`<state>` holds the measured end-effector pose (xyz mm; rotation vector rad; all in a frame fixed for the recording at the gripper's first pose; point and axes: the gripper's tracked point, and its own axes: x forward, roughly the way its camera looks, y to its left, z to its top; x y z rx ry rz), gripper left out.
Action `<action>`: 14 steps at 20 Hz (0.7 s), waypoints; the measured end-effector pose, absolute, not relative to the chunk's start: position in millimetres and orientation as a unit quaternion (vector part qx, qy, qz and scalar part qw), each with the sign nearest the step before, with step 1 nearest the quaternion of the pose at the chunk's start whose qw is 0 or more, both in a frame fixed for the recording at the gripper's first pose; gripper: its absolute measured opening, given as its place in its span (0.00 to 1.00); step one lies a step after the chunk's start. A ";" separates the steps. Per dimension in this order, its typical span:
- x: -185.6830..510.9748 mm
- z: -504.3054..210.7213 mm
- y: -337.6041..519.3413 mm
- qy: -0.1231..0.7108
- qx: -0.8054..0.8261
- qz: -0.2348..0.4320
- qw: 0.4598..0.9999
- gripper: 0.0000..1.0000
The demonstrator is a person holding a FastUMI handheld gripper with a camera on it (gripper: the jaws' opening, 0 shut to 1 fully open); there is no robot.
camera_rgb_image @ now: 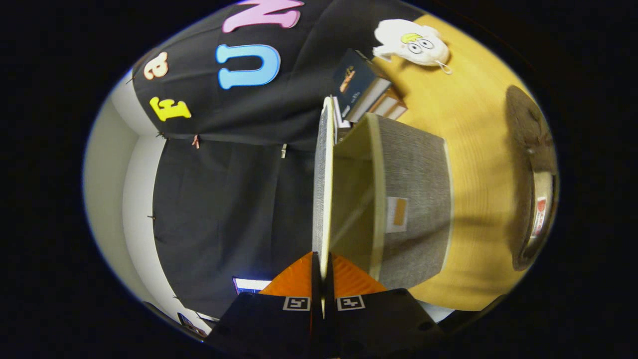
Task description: Open the storage box then place both shoes into the box .Put the left shoe in first, then the right shoe, with the right side of both shoes facing outward in a uniform manner.
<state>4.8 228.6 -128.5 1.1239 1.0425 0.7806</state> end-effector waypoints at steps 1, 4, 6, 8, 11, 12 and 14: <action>8.6 -116.6 238.5 0.454 0.493 0.351 0.654 0.05; 12.2 -84.1 269.8 0.441 0.476 0.376 0.662 0.05; 12.9 -64.8 294.4 0.432 0.460 0.395 0.667 0.05; 14.2 -51.4 318.6 0.428 0.438 0.410 0.676 0.05; 16.3 -34.3 362.5 0.423 0.417 0.423 0.684 0.05; 16.5 -31.8 378.6 0.423 0.409 0.426 0.687 0.05; 19.0 -30.0 409.6 0.424 0.392 0.430 0.694 0.05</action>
